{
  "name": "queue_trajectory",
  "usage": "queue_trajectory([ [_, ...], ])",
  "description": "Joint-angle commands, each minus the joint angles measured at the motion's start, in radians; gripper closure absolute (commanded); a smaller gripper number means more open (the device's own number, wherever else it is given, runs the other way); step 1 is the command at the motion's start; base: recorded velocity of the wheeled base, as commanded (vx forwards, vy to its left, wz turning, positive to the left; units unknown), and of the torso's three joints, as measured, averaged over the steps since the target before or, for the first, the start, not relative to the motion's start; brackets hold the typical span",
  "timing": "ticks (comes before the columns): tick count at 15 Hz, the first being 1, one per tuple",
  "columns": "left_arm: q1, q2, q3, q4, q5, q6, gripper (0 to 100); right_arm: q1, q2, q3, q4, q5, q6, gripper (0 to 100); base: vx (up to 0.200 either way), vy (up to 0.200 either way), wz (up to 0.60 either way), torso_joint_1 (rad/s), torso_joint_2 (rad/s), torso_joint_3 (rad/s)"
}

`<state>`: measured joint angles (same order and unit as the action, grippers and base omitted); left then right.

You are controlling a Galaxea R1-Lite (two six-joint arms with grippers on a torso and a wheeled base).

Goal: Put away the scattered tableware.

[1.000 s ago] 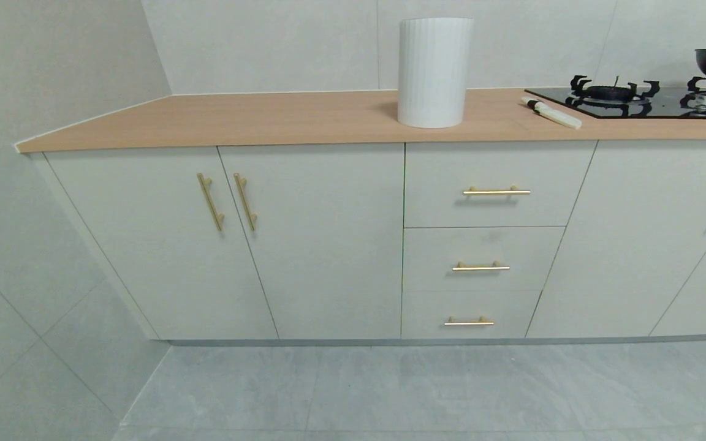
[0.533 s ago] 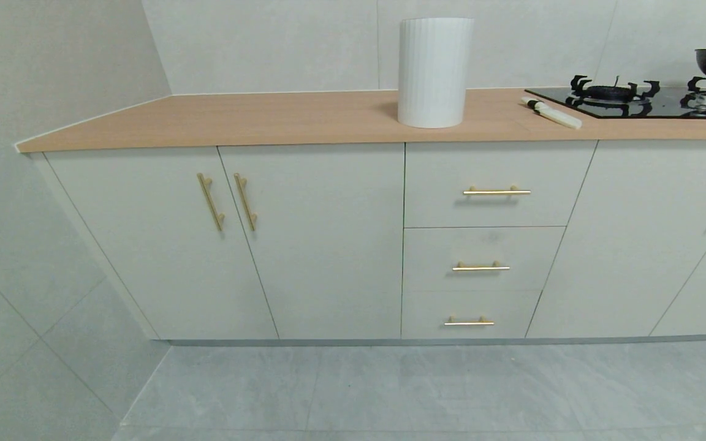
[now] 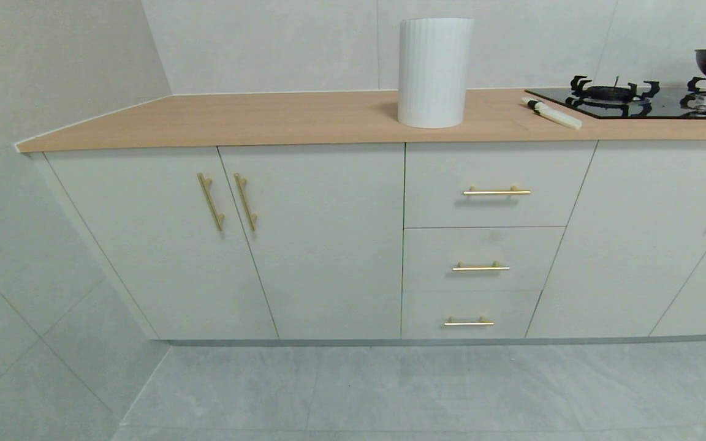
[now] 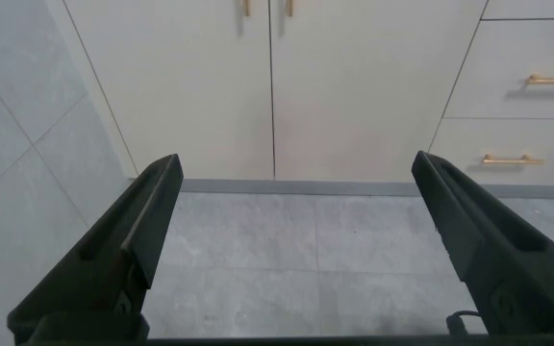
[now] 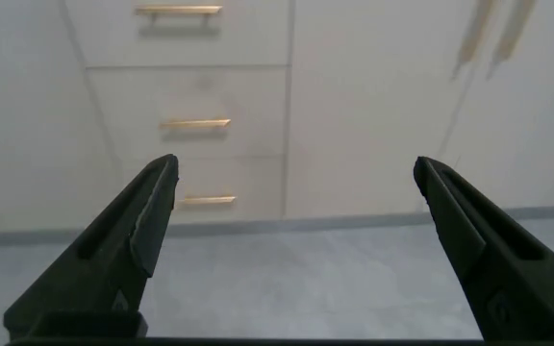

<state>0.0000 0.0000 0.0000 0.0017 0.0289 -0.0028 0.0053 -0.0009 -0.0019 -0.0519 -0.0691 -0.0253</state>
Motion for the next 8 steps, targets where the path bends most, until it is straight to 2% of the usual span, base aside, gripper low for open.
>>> queue_trajectory([
  [1,0.000,0.000,0.000,0.000,0.000,0.000,0,-0.001,0.001,0.002,0.003,0.012,0.007,0,0.000,0.000,0.00,0.000,0.00,0.000],
  [4,0.000,0.000,0.000,0.000,0.000,0.000,0,0.001,0.001,0.002,0.003,0.023,0.010,0,0.000,0.000,0.00,0.000,0.00,0.000],
  [8,0.000,0.000,0.000,0.000,0.000,0.000,0,-0.001,0.001,-0.001,0.063,0.124,0.007,0,0.000,0.000,0.00,0.000,0.00,0.000],
])
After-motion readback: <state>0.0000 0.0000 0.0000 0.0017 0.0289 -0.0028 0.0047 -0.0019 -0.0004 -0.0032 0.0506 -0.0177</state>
